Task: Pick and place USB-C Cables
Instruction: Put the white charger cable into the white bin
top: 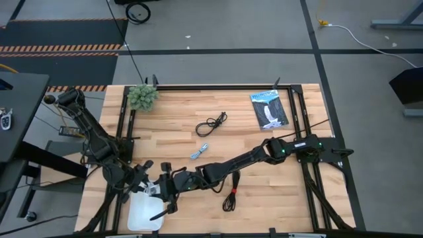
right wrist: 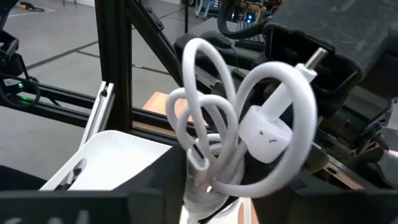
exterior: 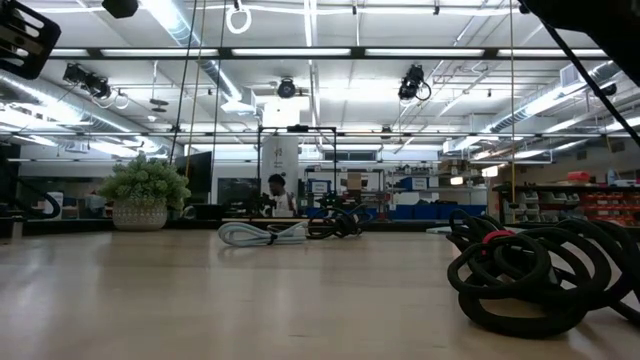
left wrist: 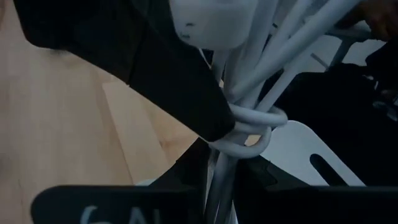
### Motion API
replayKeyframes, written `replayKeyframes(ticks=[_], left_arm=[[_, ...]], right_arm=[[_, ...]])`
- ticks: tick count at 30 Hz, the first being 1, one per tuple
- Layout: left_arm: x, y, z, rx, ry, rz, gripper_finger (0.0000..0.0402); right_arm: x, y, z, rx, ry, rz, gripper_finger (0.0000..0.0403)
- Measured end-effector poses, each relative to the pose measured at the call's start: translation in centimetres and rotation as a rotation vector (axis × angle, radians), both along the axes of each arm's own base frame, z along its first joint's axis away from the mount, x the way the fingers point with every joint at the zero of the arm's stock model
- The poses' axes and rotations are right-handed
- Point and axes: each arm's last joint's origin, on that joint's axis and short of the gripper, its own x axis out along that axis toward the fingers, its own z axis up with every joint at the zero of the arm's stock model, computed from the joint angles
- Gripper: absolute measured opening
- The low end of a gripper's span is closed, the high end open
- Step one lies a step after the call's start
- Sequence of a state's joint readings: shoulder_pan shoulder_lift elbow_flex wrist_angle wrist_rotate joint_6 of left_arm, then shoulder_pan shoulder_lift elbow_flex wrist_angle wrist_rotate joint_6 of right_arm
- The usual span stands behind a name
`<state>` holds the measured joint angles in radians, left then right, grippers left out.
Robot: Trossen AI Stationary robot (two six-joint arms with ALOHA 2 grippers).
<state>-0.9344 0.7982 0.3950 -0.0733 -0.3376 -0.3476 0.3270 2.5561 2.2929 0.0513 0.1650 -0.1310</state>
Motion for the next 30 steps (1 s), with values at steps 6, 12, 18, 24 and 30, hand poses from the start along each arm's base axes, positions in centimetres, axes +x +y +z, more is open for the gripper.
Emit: replayKeyframes(ticks=[6,12,18,24,30], left_arm=[[0.0,0.0,0.0,0.007,-0.006,0.008,0.0100],[-0.2,0.3,-0.1,0.019,0.013,-0.007,0.0179],[-1.3,1.7,0.5,0.011,0.022,-0.022,0.0199],[-2.4,3.3,2.4,-0.048,-0.117,-0.029,0.0181],[-3.3,4.6,4.4,-0.094,-0.318,-0.015,0.0172]], right_arm=[[0.1,-0.2,0.1,-0.002,-0.002,-0.002,0.0105],[-0.2,-0.1,0.0,-0.015,0.038,0.003,0.0092],[-1.3,1.1,2.8,-0.053,-0.025,0.041,0.0090],[-1.5,2.4,2.1,-0.168,-0.050,0.097,0.0090],[-1.2,2.0,1.9,-0.074,-0.060,0.183,0.0091]])
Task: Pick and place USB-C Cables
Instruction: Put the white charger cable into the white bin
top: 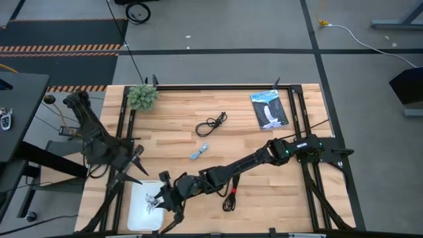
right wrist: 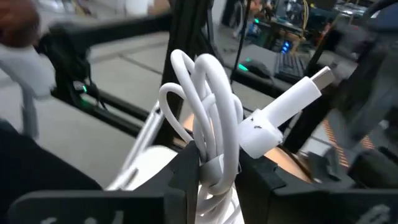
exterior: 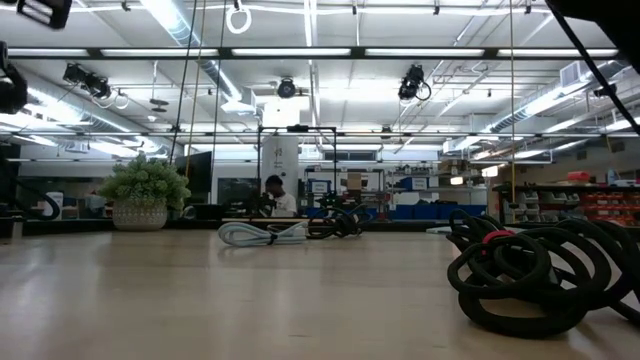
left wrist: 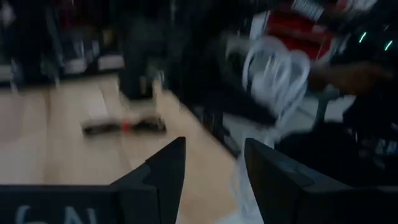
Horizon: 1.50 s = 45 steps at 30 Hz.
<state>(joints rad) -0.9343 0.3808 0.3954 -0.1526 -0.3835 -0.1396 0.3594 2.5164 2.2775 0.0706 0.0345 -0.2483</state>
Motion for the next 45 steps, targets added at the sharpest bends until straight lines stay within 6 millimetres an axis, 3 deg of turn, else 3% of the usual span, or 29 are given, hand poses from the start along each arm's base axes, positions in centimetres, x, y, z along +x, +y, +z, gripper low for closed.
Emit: replayKeyframes(ticks=[11,33,37,45], left_arm=[[-0.5,0.7,3.7,-0.087,-0.369,0.012,0.0172],[-0.4,0.7,3.3,-0.065,-0.342,0.042,0.0172],[-0.4,0.7,3.3,-0.060,-0.337,0.052,0.0172],[-0.4,0.7,3.2,-0.070,-0.325,0.051,0.0172]], right_arm=[[0.2,-1.2,-2.3,0.176,-0.169,0.112,0.0092],[-0.7,0.6,-0.7,0.263,-0.303,0.167,0.0091],[-0.3,0.0,-1.5,0.245,-0.223,0.148,0.0091],[0.4,-3.3,-4.9,0.284,-0.085,0.062,0.0091]])
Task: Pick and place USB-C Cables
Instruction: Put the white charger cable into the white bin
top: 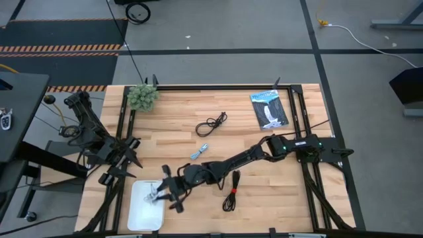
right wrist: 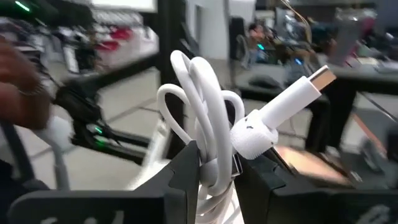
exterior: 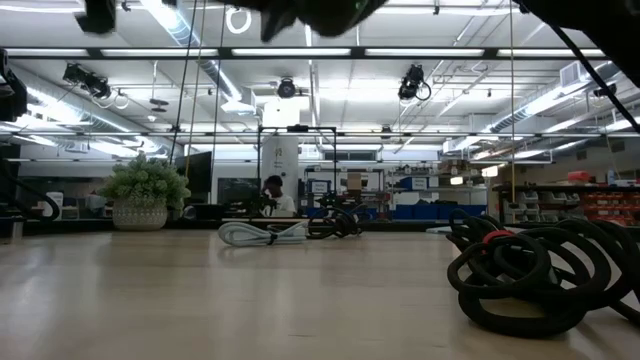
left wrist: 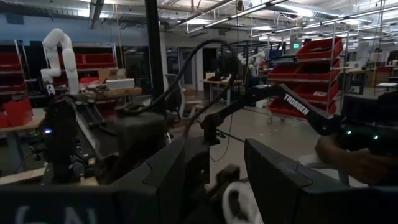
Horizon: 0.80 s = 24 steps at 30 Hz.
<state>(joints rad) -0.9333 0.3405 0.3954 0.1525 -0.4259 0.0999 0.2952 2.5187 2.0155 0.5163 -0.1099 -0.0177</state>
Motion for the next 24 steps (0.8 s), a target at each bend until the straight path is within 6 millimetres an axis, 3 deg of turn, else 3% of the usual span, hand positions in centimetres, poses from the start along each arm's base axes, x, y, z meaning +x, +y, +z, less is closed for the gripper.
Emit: replayKeyframes(ticks=[7,24], left_arm=[[0.0,0.0,-0.2,0.012,0.011,0.000,0.0172],[0.1,-0.1,-0.4,0.023,0.029,-0.001,0.0172]], right_arm=[[-0.2,-1.0,-2.2,-0.054,0.051,-0.104,0.0091],[-0.4,-0.8,-3.3,-0.280,0.097,-0.130,0.0115]])
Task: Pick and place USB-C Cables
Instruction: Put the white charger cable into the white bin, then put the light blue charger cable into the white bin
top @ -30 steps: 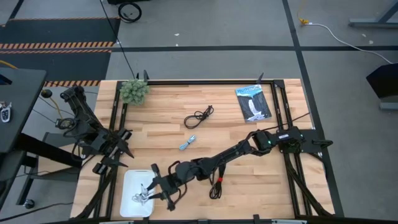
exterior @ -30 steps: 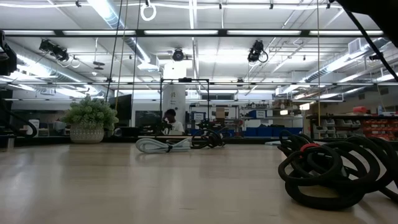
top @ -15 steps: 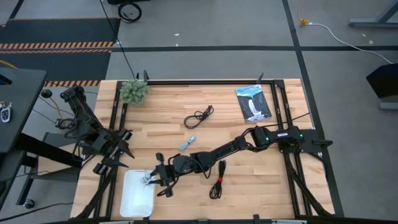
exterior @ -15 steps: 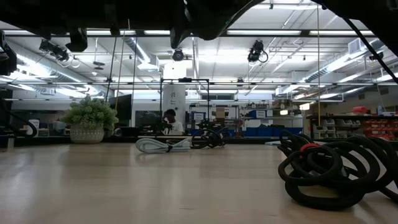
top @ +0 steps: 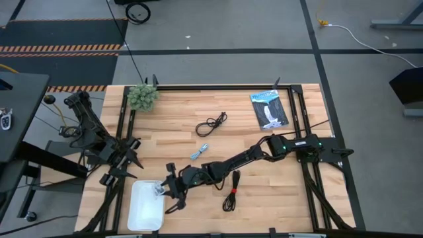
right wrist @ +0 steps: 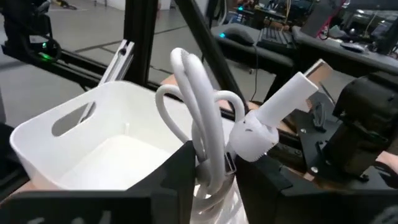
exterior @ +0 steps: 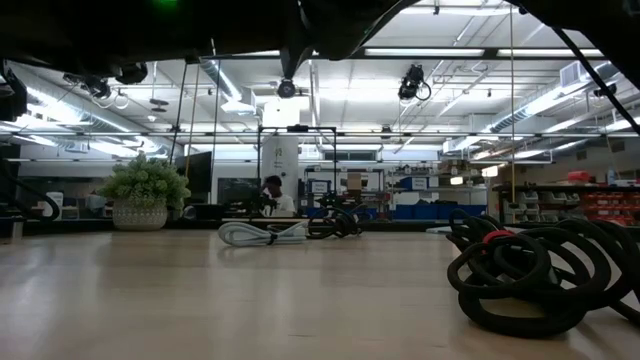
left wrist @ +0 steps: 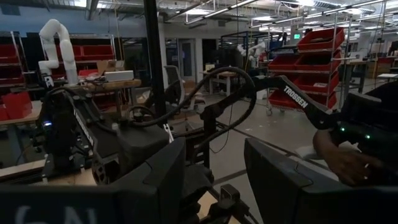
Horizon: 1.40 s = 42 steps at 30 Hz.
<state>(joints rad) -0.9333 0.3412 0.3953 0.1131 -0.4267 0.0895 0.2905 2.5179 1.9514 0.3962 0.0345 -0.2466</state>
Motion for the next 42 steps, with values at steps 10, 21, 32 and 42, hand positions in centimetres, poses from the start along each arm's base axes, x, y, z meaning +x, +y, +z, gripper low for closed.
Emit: replayKeyframes(ticks=[10,21,32,42], left_arm=[[0.0,0.0,-0.1,0.003,0.009,-0.001,0.0172],[0.0,0.0,-0.2,-0.004,0.026,-0.004,0.0172],[0.0,0.0,-0.5,-0.028,0.065,-0.010,0.0172],[0.1,0.0,-0.7,-0.035,0.096,0.022,0.0172]], right_arm=[[-0.1,0.0,-0.4,0.032,0.049,-0.006,0.0181],[0.0,-0.1,-0.2,0.074,0.046,0.041,0.0183],[-1.2,-0.9,2.3,0.029,0.205,-0.118,0.0183],[-3.8,-4.6,3.7,-0.059,0.544,-0.407,0.0185]])
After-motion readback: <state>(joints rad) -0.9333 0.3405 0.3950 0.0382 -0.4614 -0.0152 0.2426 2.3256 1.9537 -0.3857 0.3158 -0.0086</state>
